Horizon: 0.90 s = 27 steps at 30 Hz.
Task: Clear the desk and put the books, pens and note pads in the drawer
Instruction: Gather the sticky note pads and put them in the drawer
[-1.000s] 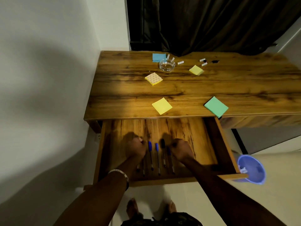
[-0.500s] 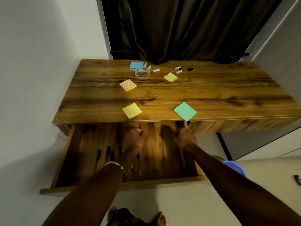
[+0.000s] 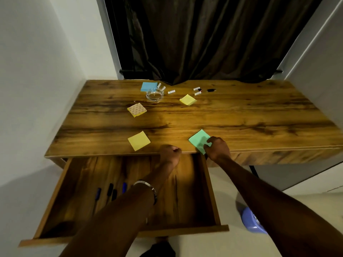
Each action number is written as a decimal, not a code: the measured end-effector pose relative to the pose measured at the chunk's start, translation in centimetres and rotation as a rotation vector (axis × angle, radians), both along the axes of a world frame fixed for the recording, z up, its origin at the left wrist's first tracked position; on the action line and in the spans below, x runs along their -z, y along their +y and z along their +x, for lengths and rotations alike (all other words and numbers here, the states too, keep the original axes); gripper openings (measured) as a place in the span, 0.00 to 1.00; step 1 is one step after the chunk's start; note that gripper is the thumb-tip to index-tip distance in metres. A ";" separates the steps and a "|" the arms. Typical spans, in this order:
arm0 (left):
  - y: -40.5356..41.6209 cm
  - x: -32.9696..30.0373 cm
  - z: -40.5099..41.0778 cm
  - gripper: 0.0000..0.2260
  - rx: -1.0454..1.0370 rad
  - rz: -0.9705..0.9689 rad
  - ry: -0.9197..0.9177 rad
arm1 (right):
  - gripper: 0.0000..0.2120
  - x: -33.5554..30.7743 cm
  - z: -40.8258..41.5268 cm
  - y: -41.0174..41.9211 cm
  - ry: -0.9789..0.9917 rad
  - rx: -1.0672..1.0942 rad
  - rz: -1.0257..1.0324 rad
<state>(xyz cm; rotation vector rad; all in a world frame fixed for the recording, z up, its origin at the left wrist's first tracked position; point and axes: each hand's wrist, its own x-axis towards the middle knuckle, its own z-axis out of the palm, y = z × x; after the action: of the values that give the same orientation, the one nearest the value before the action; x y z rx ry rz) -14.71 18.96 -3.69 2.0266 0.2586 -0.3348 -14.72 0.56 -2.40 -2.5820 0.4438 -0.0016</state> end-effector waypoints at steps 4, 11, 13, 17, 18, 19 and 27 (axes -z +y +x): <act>-1.9 0.0 1.9 0.11 -0.042 -0.175 0.077 | 0.20 0.4 2.7 -0.9 0.050 0.013 0.043; -3.3 -0.4 4.2 0.10 -0.070 -0.317 0.241 | 0.25 1.5 5.1 -0.6 0.134 -0.004 0.047; -3.4 -0.2 4.8 0.10 -0.107 -0.336 0.247 | 0.26 1.5 5.7 -0.2 0.130 -0.074 -0.001; -2.6 -0.1 5.5 0.04 -0.209 -0.367 0.245 | 0.14 0.6 7.3 1.8 0.173 -0.181 -0.075; -2.4 0.1 5.7 0.07 -0.222 -0.395 0.264 | 0.12 0.5 7.6 2.5 0.180 -0.168 -0.041; -2.2 -0.1 5.7 0.12 -0.229 -0.424 0.296 | 0.11 0.5 7.9 3.1 0.187 -0.151 0.004; -0.3 -0.9 5.3 0.19 -0.225 -0.407 0.338 | 0.16 1.8 8.6 4.3 0.201 -0.114 0.193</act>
<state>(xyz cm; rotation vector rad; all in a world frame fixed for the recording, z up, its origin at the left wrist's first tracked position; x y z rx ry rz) -9.37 18.69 -2.82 1.5181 0.5754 -0.5409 -6.17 4.82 -4.17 -2.4214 0.3499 0.3276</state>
